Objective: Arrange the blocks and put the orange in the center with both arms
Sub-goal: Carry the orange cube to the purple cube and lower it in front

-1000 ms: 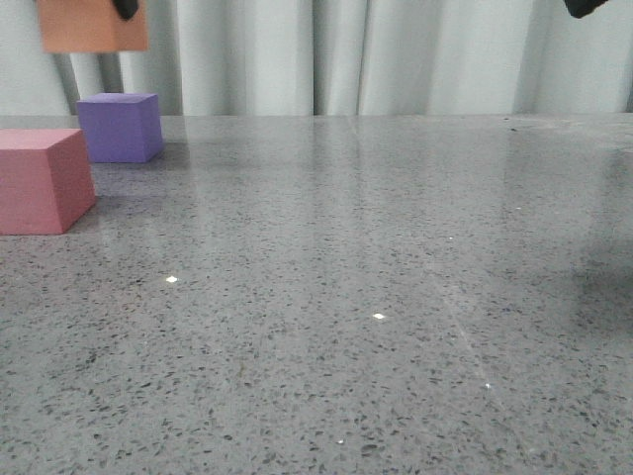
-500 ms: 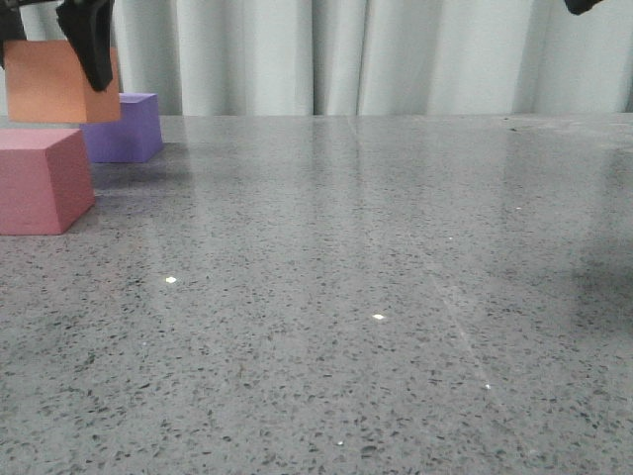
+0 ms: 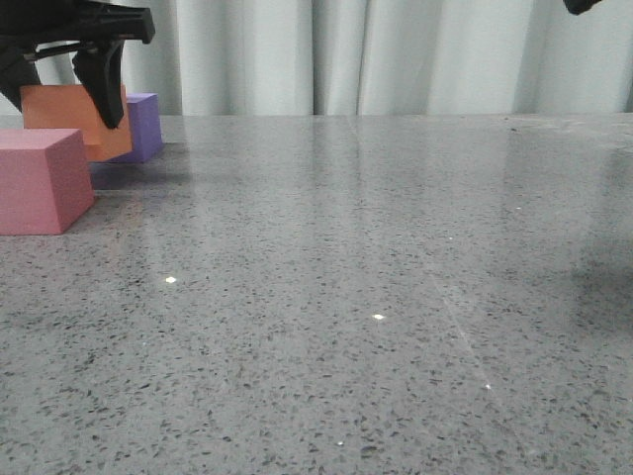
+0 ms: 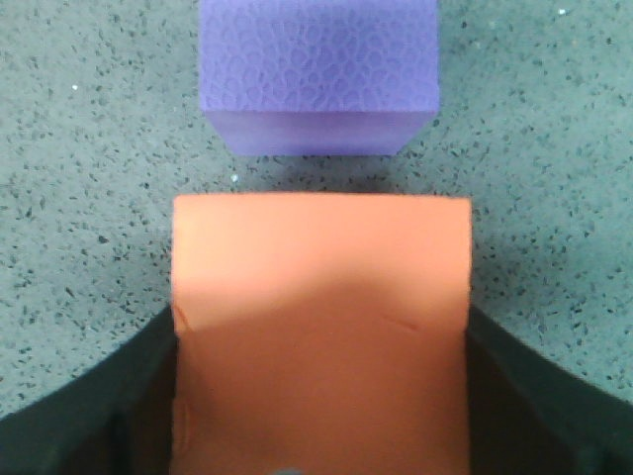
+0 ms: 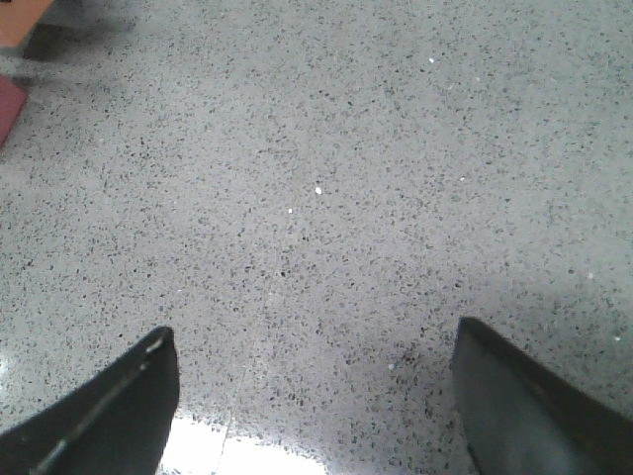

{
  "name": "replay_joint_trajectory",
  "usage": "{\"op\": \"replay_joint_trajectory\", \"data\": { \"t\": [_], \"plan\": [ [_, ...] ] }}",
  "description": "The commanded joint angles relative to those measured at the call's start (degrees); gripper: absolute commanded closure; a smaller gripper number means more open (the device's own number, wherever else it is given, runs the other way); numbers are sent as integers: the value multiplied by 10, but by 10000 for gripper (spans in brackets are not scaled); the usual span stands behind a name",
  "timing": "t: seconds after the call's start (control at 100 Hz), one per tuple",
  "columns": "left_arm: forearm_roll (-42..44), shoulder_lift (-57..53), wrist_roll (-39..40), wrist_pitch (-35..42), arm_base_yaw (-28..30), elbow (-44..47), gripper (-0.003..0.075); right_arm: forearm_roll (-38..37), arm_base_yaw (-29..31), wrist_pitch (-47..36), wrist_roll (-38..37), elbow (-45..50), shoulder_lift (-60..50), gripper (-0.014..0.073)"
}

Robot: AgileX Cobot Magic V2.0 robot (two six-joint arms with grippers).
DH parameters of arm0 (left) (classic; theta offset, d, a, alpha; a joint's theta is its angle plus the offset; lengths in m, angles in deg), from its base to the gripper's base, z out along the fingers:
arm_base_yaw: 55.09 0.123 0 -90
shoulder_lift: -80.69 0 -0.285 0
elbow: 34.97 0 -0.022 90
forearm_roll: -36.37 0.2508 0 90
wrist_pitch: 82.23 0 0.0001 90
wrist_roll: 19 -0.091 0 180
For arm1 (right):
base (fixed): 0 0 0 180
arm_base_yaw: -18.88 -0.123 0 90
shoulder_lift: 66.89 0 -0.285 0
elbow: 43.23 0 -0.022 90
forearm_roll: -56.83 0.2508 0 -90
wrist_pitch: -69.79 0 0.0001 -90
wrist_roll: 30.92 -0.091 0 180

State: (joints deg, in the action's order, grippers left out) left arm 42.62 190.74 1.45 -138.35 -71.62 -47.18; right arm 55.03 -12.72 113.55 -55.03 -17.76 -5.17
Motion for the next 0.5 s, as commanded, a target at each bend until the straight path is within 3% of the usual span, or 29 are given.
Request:
{"op": "replay_joint_trajectory", "data": {
  "t": [0.0,0.49],
  "plan": [
    [10,-29,8,39,2,-6,514,-3,1,-39,5,-14,-9,25],
    [17,-3,8,57,6,5,514,-3,1,-46,5,-14,-9,25]
  ]
}}
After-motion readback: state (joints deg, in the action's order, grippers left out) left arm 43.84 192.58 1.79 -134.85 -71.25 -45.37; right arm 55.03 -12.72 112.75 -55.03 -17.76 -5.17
